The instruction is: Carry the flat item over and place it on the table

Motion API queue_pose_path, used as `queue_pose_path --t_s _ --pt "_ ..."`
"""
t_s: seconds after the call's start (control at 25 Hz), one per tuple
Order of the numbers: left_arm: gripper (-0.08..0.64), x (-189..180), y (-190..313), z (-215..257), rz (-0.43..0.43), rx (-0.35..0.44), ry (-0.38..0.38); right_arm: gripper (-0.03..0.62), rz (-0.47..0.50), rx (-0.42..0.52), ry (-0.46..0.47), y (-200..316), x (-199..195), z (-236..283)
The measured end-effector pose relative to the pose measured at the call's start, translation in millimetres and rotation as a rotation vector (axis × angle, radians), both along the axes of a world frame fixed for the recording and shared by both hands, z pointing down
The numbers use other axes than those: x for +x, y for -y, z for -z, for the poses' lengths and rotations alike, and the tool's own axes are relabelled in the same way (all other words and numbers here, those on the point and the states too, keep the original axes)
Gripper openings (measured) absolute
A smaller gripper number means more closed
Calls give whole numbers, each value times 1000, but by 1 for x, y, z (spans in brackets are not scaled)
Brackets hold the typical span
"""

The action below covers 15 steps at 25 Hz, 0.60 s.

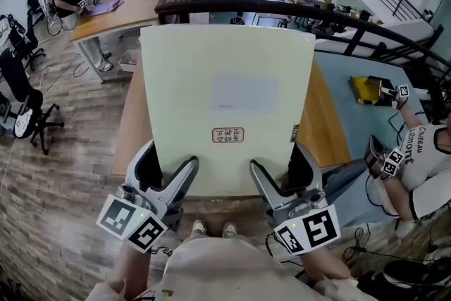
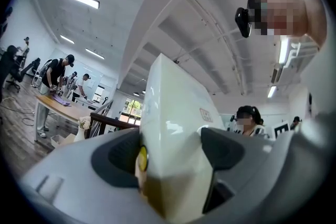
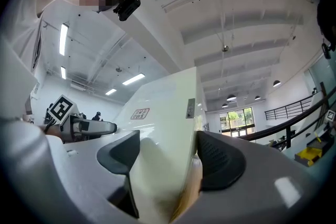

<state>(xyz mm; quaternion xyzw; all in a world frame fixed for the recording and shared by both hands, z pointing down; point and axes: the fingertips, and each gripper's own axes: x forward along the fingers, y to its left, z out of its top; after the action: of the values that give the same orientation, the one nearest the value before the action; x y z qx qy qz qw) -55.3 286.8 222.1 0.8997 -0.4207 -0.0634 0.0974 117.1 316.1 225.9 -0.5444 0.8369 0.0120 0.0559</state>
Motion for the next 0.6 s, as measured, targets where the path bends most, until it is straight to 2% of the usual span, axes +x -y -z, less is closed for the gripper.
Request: queue_pose_path --t_s 0.32,0.6 --pt "362 20 3 -6 6 -2 -3 348 11 3 4 5 20 -5" --pt "364 9 3 -4 83 -5 -26 348 83 24 -2 18 11 2"
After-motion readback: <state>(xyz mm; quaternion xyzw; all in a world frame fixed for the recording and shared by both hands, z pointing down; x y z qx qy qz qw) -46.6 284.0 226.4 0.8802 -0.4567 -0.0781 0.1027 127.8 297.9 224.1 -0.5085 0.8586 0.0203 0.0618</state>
